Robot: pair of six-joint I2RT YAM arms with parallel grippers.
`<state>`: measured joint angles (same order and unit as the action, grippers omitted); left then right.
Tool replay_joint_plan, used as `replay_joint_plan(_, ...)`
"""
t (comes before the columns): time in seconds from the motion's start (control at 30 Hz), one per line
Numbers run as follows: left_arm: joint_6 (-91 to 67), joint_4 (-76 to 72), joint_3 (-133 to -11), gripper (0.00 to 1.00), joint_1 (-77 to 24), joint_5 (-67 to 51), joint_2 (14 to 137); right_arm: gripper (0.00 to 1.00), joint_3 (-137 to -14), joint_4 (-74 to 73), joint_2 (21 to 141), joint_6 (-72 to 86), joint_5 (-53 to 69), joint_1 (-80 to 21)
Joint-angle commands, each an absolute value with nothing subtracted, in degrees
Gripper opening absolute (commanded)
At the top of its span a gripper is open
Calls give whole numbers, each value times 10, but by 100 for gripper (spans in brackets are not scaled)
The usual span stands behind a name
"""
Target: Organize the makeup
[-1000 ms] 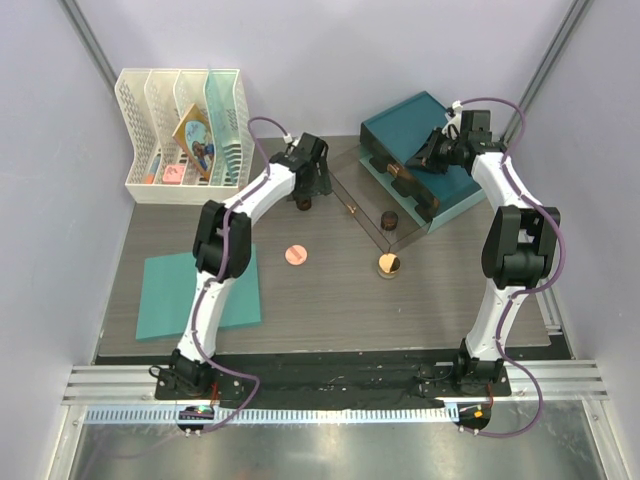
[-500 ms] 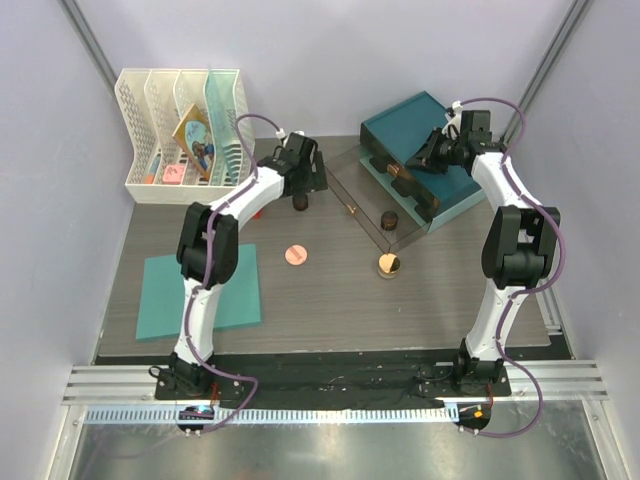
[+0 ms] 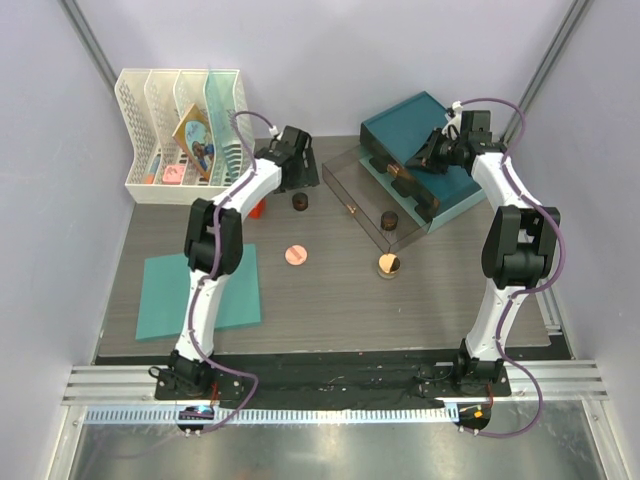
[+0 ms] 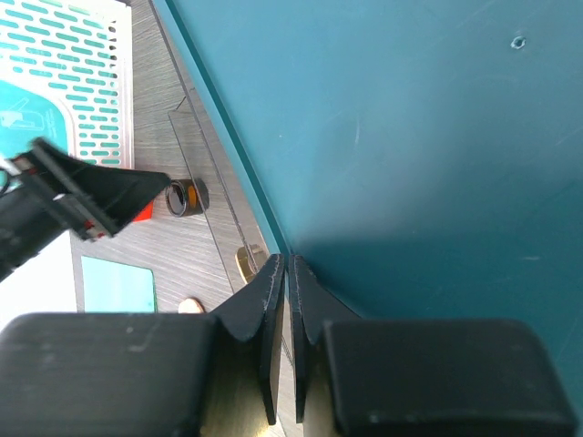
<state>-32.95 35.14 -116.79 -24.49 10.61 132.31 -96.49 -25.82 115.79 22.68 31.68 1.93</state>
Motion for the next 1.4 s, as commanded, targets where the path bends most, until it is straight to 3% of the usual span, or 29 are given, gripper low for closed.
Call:
replay_joint_plan(0.0, -344, 406, -1224, 81, -246, 87, 1367, 14, -890, -472, 1260, 173, 180, 17)
replay_joint_plan(0.17, -355, 432, -1235, 76, -246, 76, 1384, 14, -890, -473, 1259, 172, 179, 17)
replay_joint_plan(0.37, -369, 439, -1209, 56, -246, 67, 1382, 14, -893, -472, 1263, 172, 180, 17)
replay_joint_plan(0.53, -373, 429, -1191, 45, -246, 56, 1386, 14, -889, -472, 1261, 172, 179, 17)
replay_joint_plan(0.63, -372, 432, -1200, 27, -246, 51, 1390, 14, -889, -472, 1260, 172, 180, 17)
replay_joint_plan(0.67, -371, 432, -1201, 17, -246, 48, 1389, 14, -889, -473, 1260, 172, 180, 17)
replay_joint_plan(0.77, -367, 430, -1204, 3, -246, 41, 1372, 14, -888, -472, 1258, 171, 180, 17)
replay_joint_plan(1.0, -378, 391, -1207, 0, -247, 9, 1299, 14, -889, -473, 1258, 173, 180, 17)
replay_joint_plan(1.37, -405, 325, -1270, 1, -308, -44, 1289, 14, -887, -471, 1259, 172, 181, 17)
